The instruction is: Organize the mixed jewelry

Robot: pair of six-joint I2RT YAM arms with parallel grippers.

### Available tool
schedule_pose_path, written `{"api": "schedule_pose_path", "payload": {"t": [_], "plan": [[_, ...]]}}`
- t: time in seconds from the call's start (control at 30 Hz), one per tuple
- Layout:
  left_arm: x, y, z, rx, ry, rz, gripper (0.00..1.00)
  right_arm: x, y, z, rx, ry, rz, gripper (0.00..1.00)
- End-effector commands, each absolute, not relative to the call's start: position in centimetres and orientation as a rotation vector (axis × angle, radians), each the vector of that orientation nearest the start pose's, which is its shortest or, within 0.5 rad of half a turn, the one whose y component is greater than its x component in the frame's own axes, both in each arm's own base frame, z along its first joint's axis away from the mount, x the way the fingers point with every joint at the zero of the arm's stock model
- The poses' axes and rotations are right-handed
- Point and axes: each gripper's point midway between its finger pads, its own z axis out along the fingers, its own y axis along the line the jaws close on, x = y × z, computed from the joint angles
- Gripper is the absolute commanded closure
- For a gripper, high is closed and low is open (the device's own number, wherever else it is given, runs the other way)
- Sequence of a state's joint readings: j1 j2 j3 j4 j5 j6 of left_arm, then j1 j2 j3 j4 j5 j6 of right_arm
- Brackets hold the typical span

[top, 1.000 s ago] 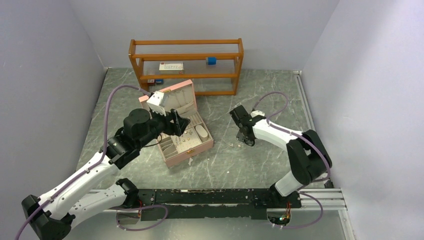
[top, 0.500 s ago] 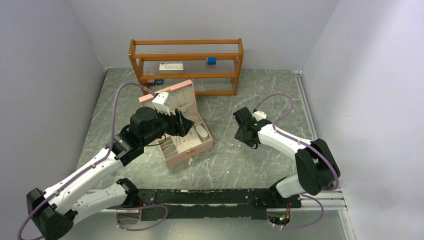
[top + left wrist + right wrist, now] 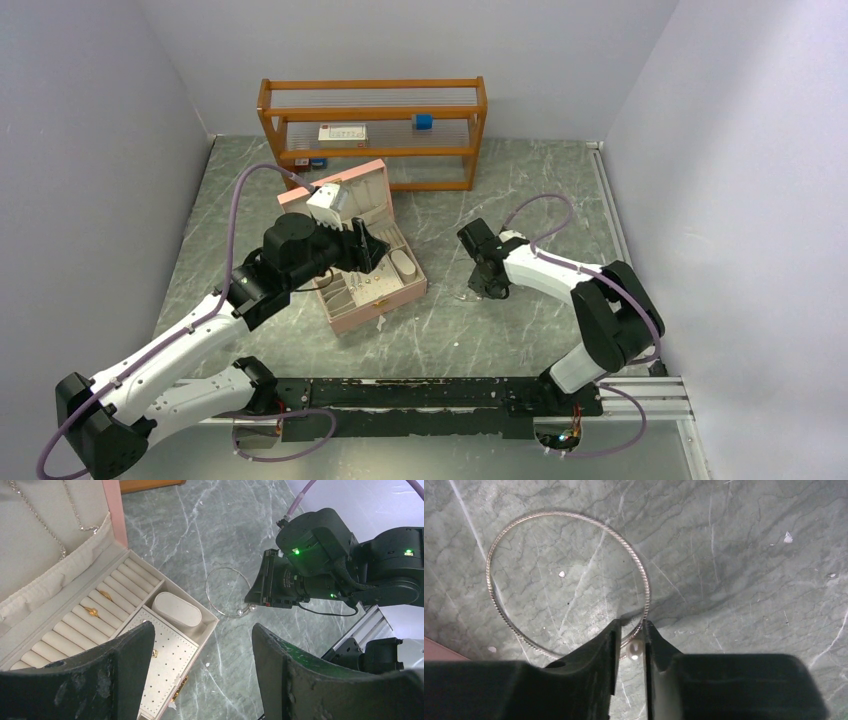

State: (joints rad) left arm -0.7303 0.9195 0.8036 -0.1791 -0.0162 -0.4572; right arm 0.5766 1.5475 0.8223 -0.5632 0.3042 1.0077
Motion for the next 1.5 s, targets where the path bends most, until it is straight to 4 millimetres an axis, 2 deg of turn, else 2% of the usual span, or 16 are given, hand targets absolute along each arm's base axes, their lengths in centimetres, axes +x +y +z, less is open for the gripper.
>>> {"api": "schedule_pose_path", "payload": {"t": [0.0,0.07,0.17,0.33,0.43,0.53,0.63,0.83,0.97,1.27,1.47], "plan": [[24.0,-24.1,25.5,0.272,1.889,-0.824,0.25,24.5,13.8,0.6,0.674,2.667,-0.058,0.79],[24.0,-24.1,25.5,0.272,1.891,-0.823,0.25,24.6,13.9,0.7,0.678,2.662,-0.044,0.82],[24.0,-24.1,25.5,0.272,1.89,-0.823,0.25,24.6,14.0,1.2,0.677,2.652,-0.026,0.8],[24.0,-24.2,25.5,0.271,1.893,-0.823,0.25,24.5,13.1,2.3,0.684,2.623,-0.071,0.69],[24.0,-24.1,25.5,0.269,1.893,-0.824,0.25,24.4,12.7,3.5,0.696,2.573,-0.135,0.58],[23.9,-24.1,25.5,0.269,1.893,-0.825,0.25,24.2,13.3,3.7,0.689,2.575,-0.126,0.52],[23.9,-24.1,25.4,0.269,1.896,-0.824,0.25,23.8,14.4,2.7,0.688,2.61,-0.076,0.52],[23.8,-24.0,25.3,0.27,1.904,-0.821,0.25,23.2,15.0,1.3,0.708,2.639,-0.08,0.6],[23.7,-23.9,25.3,0.271,1.906,-0.82,0.25,23.1,14.7,1.1,0.714,2.63,-0.101,0.65],[23.9,-24.0,25.1,0.272,1.913,-0.816,0.25,23.6,13.9,0.6,0.694,2.606,-0.172,0.71],[23.9,-24.1,25.1,0.269,1.916,-0.818,0.25,23.9,14.0,0.7,0.674,2.593,-0.145,0.84]]}}
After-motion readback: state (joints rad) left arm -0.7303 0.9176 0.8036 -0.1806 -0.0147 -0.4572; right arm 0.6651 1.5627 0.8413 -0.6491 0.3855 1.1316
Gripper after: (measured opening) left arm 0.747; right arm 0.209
